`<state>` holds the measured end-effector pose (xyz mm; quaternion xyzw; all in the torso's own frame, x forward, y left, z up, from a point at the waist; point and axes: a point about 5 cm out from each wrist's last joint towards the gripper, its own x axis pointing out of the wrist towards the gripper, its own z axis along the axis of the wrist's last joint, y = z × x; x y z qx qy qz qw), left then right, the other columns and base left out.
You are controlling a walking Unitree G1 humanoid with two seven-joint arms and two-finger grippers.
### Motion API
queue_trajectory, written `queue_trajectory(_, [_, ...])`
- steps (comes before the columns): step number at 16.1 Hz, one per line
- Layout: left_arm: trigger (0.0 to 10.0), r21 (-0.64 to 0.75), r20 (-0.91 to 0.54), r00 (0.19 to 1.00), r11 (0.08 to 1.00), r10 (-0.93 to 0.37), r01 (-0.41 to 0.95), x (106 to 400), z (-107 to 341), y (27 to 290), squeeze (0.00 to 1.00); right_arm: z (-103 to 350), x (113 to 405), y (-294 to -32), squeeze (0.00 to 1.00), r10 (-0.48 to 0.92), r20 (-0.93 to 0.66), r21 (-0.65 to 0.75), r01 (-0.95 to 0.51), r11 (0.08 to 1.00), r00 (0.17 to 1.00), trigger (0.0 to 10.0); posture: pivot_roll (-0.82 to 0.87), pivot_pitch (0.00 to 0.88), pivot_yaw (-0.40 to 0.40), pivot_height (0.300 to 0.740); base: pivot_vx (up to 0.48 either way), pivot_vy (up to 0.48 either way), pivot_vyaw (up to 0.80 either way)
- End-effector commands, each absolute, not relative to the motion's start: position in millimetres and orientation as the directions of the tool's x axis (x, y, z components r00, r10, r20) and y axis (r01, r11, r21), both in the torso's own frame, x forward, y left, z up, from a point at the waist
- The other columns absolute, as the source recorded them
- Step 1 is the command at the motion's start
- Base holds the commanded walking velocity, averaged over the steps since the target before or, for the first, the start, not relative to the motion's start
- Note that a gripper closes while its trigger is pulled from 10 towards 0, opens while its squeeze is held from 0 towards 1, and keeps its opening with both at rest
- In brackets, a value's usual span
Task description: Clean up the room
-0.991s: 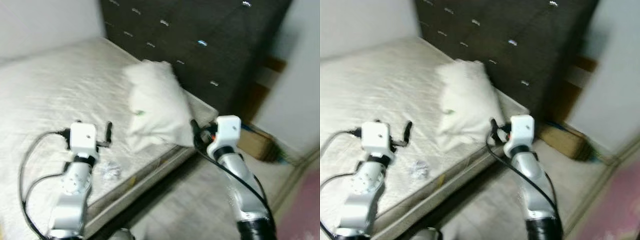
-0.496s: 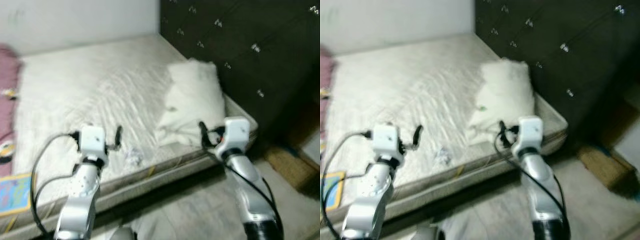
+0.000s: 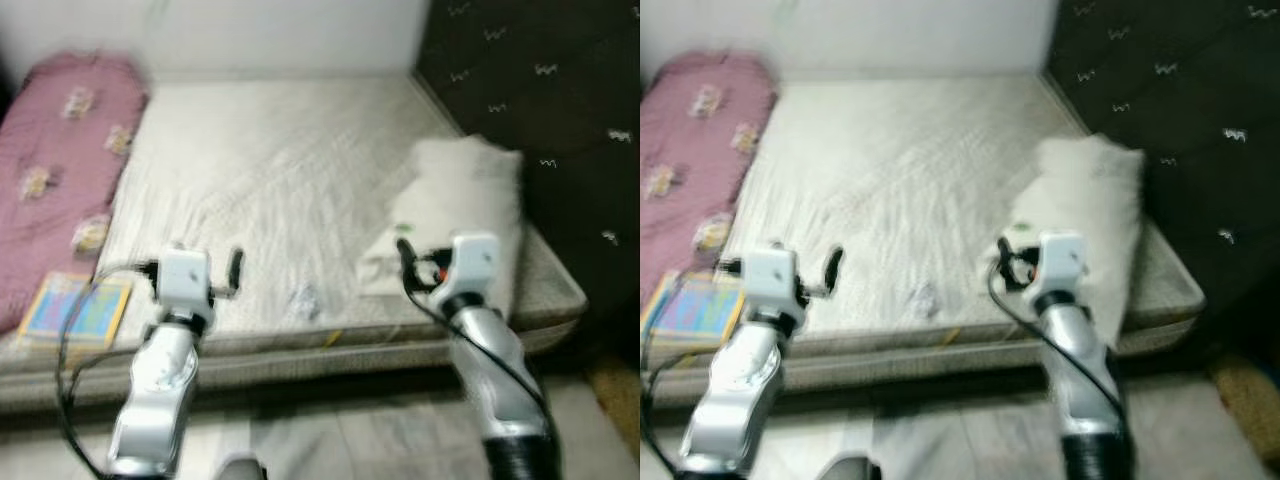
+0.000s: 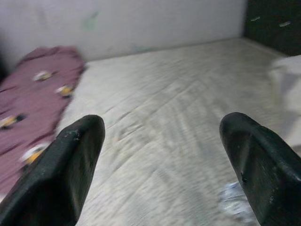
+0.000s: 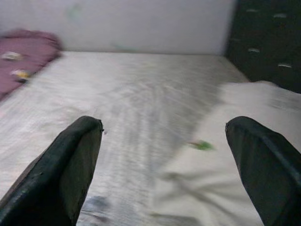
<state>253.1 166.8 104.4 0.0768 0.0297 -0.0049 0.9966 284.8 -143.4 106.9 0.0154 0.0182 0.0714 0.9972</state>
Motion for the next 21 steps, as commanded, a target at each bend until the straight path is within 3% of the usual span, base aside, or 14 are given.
queue_trajectory(1, [10.0, 0.150, -0.044, 0.999, 0.989, -0.004, 0.011, 255.1, 108.9, 165.8, 0.00, 107.4, 284.9, -148.5, 0.00, 0.130, -0.036, 0.026, -0.129, 0.991, 0.991, 10.0, 0.01, 0.000, -0.061, 0.740, 0.000, 0.000, 0.80])
queue_trajectory(10, [10.0, 0.101, -0.047, 0.998, 0.994, -0.045, 0.050, 255.2, 110.0, 162.5, 0.00, 110.7, 286.1, -148.4, 0.00, 0.123, -0.014, 0.049, -0.122, 0.991, 0.992, 10.0, 0.00, 0.000, -0.060, 0.740, 0.000, 0.000, 0.80])
queue_trajectory(14, [10.0, 0.072, -0.043, 0.996, 0.995, -0.073, 0.076, 254.8, 111.4, 162.1, 0.00, 111.8, 285.2, -152.5, 0.00, 0.102, -0.001, 0.100, -0.102, 0.990, 0.995, 10.0, 0.00, 0.000, -0.060, 0.740, 0.000, 0.000, 0.00])
queue_trajectory(21, [10.0, 0.056, -0.039, 0.995, 0.994, -0.094, 0.096, 253.6, 112.3, 160.7, 0.00, 111.6, 285.1, -152.7, 0.00, 0.102, -0.002, 0.106, -0.102, 0.989, 0.995, 10.0, 0.00, 0.000, -0.060, 0.740, 0.302, 0.000, 0.00])
